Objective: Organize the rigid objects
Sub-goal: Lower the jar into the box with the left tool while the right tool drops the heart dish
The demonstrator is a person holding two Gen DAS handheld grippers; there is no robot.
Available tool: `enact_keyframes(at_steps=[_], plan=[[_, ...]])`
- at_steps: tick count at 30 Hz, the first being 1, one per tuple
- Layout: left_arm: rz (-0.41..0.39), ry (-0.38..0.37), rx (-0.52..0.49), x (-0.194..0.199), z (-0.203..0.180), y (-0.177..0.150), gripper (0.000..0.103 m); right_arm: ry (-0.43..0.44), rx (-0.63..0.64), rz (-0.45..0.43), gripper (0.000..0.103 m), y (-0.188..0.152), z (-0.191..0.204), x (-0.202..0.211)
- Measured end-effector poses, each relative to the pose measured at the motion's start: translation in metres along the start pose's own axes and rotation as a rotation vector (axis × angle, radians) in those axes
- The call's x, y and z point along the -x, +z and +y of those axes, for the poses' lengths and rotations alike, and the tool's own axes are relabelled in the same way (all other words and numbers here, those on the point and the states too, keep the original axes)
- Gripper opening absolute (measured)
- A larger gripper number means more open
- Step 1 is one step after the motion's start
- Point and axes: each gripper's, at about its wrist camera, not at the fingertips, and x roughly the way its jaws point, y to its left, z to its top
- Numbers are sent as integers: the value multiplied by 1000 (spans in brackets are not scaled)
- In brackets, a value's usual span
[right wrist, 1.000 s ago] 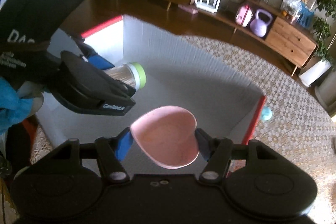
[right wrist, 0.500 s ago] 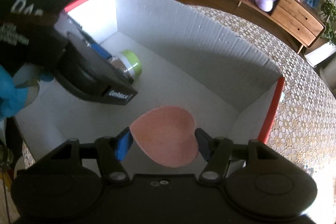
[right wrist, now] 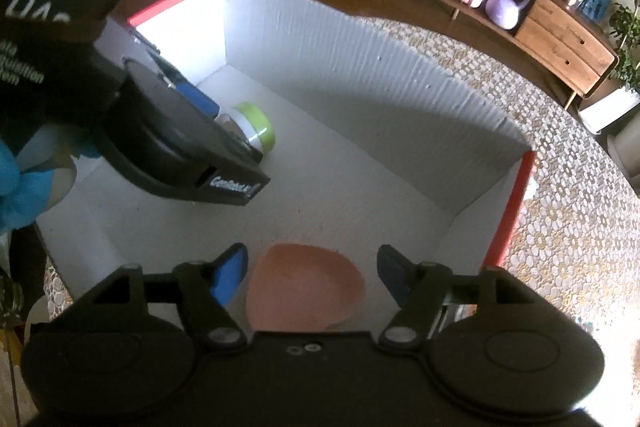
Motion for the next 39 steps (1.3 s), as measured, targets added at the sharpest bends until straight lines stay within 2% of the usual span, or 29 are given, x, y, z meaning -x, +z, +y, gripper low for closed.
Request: enact_keyframes(at_steps=[8,18,21,30,39], plan=[[-61,-5,-3,23,-4,-8,50,6,-36,-78,72,-7,-9,29],[-141,10,5,64,-9,-19,51,29,-87,-159,75,-19,-21,68],[-166,9,12,75,-13,-25,56,40,-105,-184,76,-25,-25,81],[-238,-6,2,112,-27,-45,57,71,-139,-265,83,-48,-30,123],[-303,-24,12,145,-43,-66,66,100,-171,-331,90,-78,-40,150]])
